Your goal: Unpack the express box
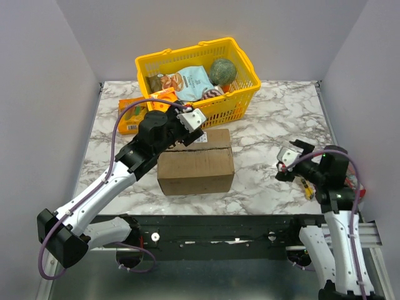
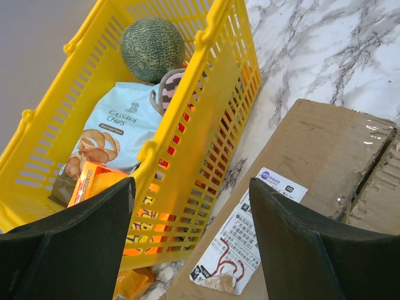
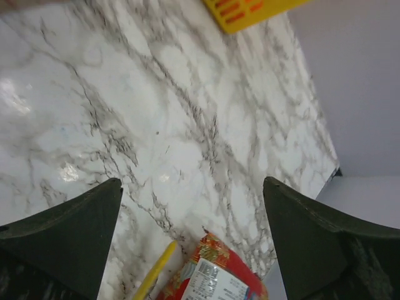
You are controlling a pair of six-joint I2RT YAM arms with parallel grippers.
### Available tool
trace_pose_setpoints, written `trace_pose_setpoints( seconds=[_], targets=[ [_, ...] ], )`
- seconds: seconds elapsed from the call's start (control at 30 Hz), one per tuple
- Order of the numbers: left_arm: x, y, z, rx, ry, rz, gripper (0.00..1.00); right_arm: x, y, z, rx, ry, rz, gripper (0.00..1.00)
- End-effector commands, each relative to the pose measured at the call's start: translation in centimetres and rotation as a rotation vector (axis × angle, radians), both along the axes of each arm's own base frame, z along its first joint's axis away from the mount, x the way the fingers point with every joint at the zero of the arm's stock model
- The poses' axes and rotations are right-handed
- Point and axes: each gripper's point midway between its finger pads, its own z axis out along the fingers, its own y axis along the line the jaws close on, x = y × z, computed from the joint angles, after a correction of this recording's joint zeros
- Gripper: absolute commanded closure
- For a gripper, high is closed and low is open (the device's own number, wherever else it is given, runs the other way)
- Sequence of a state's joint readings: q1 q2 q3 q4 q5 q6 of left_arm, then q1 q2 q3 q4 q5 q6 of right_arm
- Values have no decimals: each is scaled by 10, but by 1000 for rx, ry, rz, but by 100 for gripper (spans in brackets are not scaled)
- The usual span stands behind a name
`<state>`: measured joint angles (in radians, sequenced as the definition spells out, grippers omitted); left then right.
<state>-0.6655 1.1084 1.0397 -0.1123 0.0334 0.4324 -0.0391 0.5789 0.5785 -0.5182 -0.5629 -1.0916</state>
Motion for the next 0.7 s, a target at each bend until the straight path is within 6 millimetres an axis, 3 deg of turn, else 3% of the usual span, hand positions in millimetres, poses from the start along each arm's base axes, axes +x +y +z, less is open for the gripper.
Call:
trace_pose_setpoints(
  seconds=[0.0, 0.03, 0.1, 0.2, 0.23, 0.27, 0.3, 0.33, 0.37, 0.43, 0.47, 0.5, 0.57, 0.67],
  targets=[
    [-3, 3, 13, -44, -21, -11, 17, -66, 40, 45, 211, 207, 132, 0],
    [-4, 2, 10, -44, -10, -16, 17, -65, 46, 67, 261, 198, 142, 0],
    [-7, 0, 5, -58, 29, -35, 17, -51, 54, 89, 405, 245, 98, 0],
    [-13, -1, -9, -41, 104, -66, 17, -14, 69, 107, 576, 363, 69, 0],
    [-16, -2, -15, -37, 137, -95, 16, 4, 71, 101, 602, 436, 44, 2],
    [-18, -2, -11, -27, 146, -114, 16, 10, 82, 114, 614, 450, 80, 4],
    [-25, 2, -25, 16, 206, -128, 16, 12, 98, 118, 631, 495, 118, 5],
    [-22, 3, -33, 54, 227, -139, 16, 18, 104, 119, 623, 504, 115, 4],
    [-22, 3, -26, 73, 222, -155, 17, 30, 112, 116, 612, 523, 113, 4],
    [-29, 5, -42, 153, 280, -197, 18, 34, 137, 114, 571, 500, 161, 3],
    [-31, 3, -38, 180, 259, -244, 18, 39, 144, 109, 560, 500, 164, 3],
    [-36, 4, -45, 209, 284, -262, 18, 39, 160, 111, 560, 489, 195, 2],
    [-37, 3, -48, 235, 288, -287, 18, 43, 171, 108, 561, 487, 188, 0],
    [-44, 3, -61, 274, 334, -326, 19, 40, 189, 88, 526, 516, 184, 0]
  ],
)
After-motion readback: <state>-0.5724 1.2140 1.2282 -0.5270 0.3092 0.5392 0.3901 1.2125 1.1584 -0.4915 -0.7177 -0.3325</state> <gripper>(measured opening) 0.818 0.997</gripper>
